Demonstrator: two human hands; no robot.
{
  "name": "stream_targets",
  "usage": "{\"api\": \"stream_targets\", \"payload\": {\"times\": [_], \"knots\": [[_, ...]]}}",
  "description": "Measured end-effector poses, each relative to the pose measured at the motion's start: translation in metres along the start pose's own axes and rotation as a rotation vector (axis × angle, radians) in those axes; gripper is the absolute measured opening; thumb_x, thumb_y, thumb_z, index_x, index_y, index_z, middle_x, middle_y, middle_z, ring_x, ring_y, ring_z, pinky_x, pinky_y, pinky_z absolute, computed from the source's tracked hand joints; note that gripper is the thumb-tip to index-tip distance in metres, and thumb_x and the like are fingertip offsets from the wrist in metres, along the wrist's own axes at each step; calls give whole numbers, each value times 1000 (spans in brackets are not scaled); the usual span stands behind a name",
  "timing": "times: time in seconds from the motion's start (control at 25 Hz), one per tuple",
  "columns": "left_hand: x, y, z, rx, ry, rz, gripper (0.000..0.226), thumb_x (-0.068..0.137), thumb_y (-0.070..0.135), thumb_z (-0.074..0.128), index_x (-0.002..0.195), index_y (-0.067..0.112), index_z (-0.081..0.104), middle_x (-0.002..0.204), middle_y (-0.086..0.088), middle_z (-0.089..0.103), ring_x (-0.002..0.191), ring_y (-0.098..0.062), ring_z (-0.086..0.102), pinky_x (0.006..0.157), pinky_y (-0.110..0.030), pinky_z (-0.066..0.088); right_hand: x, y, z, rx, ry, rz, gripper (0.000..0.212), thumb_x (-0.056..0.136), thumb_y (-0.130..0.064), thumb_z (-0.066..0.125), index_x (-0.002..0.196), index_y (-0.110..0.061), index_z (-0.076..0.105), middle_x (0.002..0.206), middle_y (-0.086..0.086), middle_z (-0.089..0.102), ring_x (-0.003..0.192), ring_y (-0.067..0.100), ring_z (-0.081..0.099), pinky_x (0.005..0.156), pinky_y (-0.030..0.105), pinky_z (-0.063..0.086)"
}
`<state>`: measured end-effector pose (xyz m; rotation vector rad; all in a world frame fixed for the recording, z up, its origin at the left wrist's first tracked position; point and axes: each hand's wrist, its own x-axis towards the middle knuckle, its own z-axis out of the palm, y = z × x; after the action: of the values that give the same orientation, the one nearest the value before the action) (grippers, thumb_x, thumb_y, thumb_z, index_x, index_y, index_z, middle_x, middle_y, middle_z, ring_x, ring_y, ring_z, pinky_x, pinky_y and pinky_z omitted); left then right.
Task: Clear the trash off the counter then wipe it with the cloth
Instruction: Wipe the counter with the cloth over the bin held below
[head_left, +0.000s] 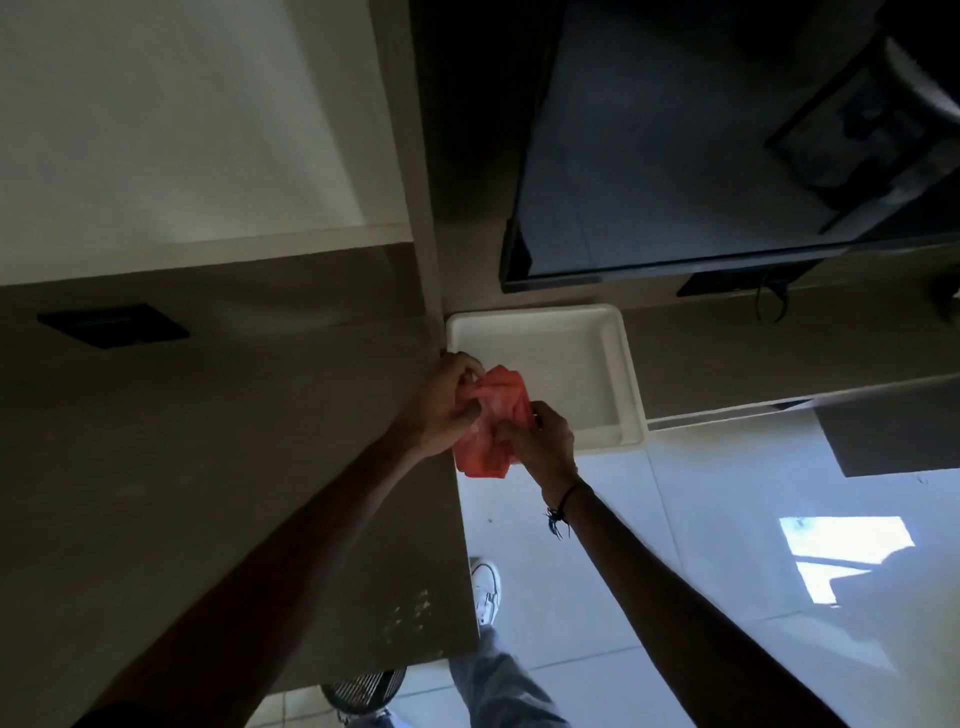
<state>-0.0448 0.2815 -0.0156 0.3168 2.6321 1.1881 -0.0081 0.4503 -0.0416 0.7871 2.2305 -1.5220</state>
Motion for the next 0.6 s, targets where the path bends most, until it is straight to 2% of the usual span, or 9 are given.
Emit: {"api": "stream_targets", "payload": {"times": [0.08,0.12,0.24,0.32,0.44,0.52,0.6], "knots": [[-30,-11,-16,-1,63,-22,27,77,2,71,103,2,69,106,-17,66,99,-31,65,88,-42,56,-23,-1,18,-9,-93,-21,30,62,-26,82,88,-18,68,73,-7,67,63,10,62,43,15,47],[-43,-19,-23,14,82,-47,26,75,-3,72,101,0,71,106,-19,66,100,-32,65,91,-44,56,-32,-1,29,-37,-135,-32,32,63,-25,83,90,-16,68,72,-7,66,62,11,63,42,16,49],[-75,-45,-41,38,110,-124,27,74,-8,75,100,-3,73,106,-22,67,100,-35,66,94,-47,54,-54,1,63,-136,-209,-59,36,62,-27,84,92,-13,69,78,0,70,73,21,69,55,29,60],[-93,-58,-47,70,89,-148,30,75,-6,77,105,-2,74,110,-23,66,103,-36,66,97,-44,53,-69,6,80,-214,-225,-101,36,63,-29,83,93,-13,69,87,7,73,82,28,70,67,38,61],[-119,-68,-52,130,56,-172,45,81,3,78,125,0,68,128,-23,61,122,-37,59,110,-39,46,-97,16,89,-362,-116,-220,37,68,-41,76,98,-22,68,93,0,72,81,20,63,58,26,43],[-150,-72,-53,168,106,-161,53,83,8,77,134,1,62,137,-22,57,130,-36,54,115,-39,42,-128,27,90,-382,20,-298,36,74,-43,71,101,-21,64,99,1,69,87,23,64,63,25,41],[-178,-75,-50,170,161,-128,50,86,9,75,133,0,62,135,-22,58,128,-36,56,113,-40,43,-151,37,88,-359,116,-332,34,78,-42,67,104,-20,62,101,4,70,89,26,66,67,27,41]]}}
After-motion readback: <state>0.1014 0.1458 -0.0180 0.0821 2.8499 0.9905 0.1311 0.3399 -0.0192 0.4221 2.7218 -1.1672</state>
